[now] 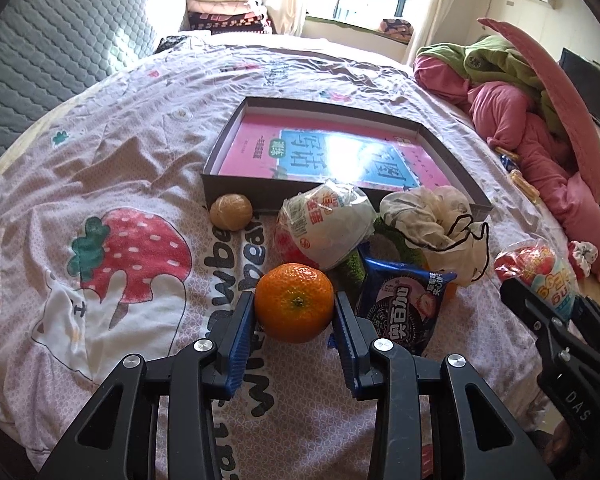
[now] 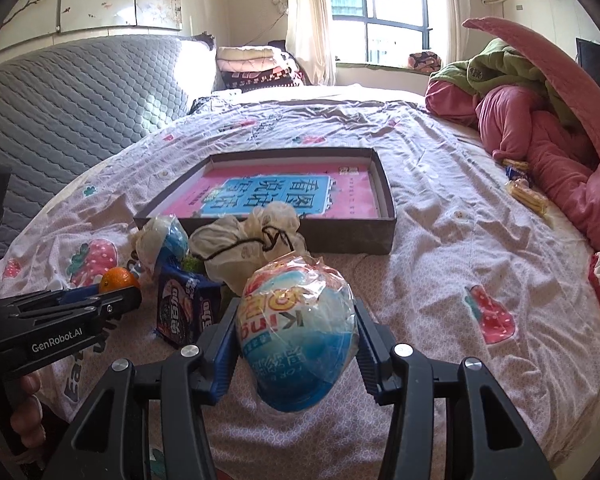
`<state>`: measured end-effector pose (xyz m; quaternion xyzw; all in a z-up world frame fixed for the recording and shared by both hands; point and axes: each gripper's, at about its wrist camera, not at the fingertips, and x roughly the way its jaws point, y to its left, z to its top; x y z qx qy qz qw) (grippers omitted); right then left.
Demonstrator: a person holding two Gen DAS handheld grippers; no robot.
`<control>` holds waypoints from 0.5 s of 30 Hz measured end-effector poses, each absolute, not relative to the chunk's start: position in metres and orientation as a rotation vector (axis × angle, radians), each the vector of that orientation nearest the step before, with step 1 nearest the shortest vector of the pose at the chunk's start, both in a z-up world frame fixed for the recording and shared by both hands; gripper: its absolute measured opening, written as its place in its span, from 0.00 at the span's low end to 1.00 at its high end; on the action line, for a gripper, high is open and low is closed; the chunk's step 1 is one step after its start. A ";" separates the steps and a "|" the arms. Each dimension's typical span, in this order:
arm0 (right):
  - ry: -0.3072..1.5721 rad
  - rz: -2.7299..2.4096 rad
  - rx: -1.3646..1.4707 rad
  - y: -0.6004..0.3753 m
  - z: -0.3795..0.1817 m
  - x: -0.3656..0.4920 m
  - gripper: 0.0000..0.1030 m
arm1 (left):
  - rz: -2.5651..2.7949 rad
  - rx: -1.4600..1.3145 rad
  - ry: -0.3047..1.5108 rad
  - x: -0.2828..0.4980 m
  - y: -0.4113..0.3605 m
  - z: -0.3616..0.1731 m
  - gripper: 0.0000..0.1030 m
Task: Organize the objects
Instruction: 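Carry the orange and the blue egg toy over the tray with both tools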
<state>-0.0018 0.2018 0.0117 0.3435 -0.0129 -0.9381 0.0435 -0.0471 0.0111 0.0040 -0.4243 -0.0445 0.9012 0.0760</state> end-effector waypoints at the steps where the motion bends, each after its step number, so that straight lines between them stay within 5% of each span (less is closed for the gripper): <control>1: -0.041 -2.874 1.041 0.203 0.014 -0.002 0.50 | 2.706 -1.261 -0.133 -0.046 0.011 0.006 0.38; 15: -0.058 -2.900 0.996 0.208 0.033 -0.017 0.50 | 2.793 -1.153 -0.071 -0.046 0.022 0.030 0.38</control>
